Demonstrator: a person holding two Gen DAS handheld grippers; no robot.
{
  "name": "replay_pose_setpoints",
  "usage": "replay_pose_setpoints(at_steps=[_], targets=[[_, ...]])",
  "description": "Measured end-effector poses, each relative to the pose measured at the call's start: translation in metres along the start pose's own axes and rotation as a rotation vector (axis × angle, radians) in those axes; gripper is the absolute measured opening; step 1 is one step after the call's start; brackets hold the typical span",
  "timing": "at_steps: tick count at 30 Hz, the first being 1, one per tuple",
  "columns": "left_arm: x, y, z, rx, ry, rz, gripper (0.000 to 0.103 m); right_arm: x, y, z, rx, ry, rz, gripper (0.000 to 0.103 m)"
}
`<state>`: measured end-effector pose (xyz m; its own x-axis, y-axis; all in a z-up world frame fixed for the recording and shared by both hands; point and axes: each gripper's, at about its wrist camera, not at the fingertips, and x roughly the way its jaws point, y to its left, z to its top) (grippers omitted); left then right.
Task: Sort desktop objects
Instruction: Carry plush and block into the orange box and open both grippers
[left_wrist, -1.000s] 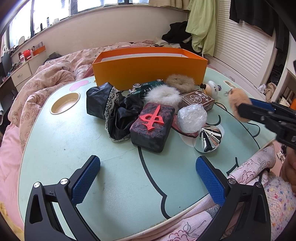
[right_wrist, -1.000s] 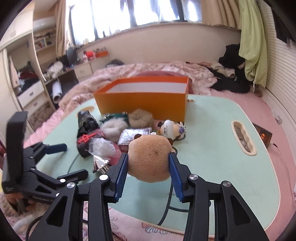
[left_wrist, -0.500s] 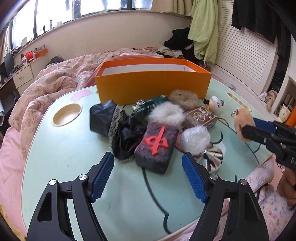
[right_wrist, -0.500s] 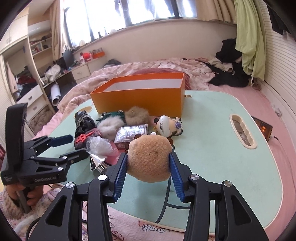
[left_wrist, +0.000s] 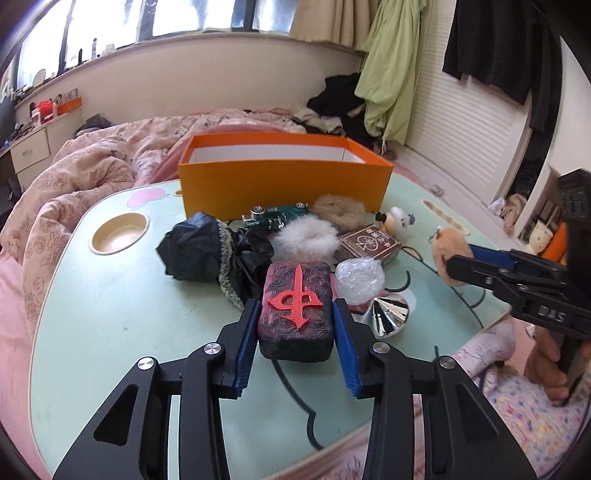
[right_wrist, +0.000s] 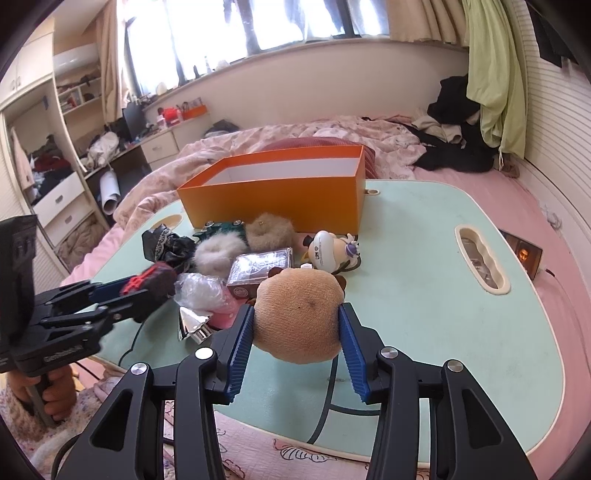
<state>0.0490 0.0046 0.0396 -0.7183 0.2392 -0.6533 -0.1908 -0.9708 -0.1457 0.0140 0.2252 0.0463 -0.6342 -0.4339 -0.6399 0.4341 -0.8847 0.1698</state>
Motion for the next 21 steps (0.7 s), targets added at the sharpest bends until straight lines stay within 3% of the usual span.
replay_pose_setpoints(at_steps=[11, 18, 21], targets=[[-0.026, 0.007, 0.010, -0.035, -0.113, -0.034, 0.040, -0.005, -0.001, 0.007, -0.008, -0.017, -0.009, 0.045], [-0.026, 0.003, 0.062, -0.005, -0.176, -0.045, 0.040, -0.005, 0.008, 0.048, -0.045, -0.088, -0.006, 0.045], [-0.009, 0.002, 0.099, 0.006, -0.168, -0.009, 0.040, 0.010, 0.010, 0.080, -0.039, -0.085, 0.013, 0.045]])
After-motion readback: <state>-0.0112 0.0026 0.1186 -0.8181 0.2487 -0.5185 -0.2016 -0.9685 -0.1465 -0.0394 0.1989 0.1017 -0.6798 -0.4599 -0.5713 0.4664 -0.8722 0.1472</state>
